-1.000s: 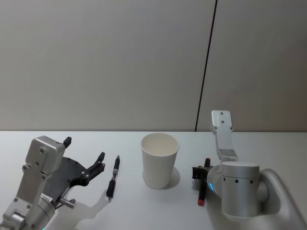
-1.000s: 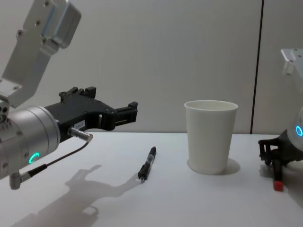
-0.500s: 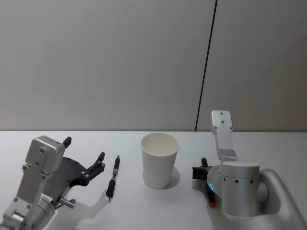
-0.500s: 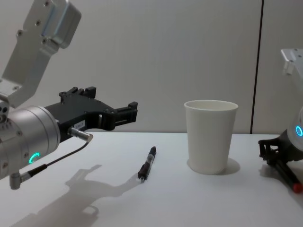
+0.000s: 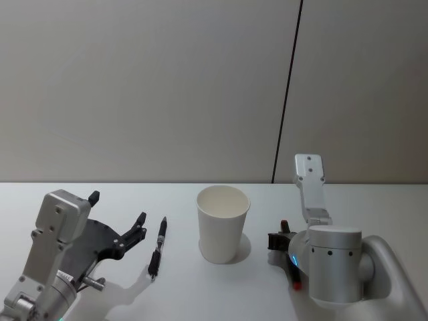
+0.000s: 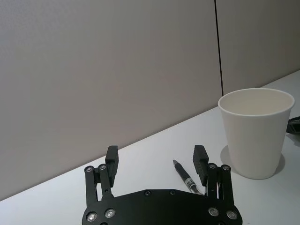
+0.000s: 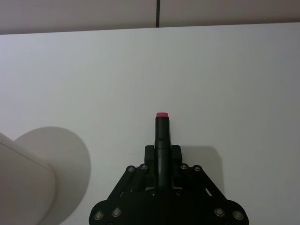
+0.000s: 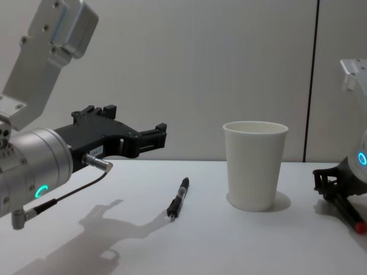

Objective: Place the pen into the pen holder.

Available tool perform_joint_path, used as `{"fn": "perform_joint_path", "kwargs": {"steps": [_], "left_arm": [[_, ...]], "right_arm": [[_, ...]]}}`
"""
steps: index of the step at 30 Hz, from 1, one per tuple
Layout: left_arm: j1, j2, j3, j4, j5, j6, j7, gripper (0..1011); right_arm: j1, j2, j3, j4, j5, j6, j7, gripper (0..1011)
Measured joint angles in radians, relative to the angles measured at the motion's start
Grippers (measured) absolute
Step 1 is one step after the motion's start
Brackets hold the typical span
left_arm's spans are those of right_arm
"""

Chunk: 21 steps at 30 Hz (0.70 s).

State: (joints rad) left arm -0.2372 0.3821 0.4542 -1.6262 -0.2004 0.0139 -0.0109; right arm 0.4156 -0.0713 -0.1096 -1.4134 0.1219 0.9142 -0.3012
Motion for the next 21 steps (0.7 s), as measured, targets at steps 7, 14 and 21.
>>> {"fn": "perform_joint_path", "kwargs": {"steps": [7, 14, 21], "left_arm": [[0.0, 0.0, 0.0, 0.0, 0.0, 0.0, 0.0, 1002], [0.0, 0.0, 0.0, 0.0, 0.0, 0.0, 0.0, 1002], [0.0, 0.0, 0.0, 0.0, 0.0, 0.0, 0.0, 1002]], "right_arm": [[0.0, 0.0, 0.0, 0.0, 0.0, 0.0, 0.003, 207], [0.001, 0.005, 0.0, 0.004, 0.008, -0.029, 0.031, 207], [0.029, 0.023, 0.008, 0.039, 0.026, -0.097, 0.087, 207]]}}
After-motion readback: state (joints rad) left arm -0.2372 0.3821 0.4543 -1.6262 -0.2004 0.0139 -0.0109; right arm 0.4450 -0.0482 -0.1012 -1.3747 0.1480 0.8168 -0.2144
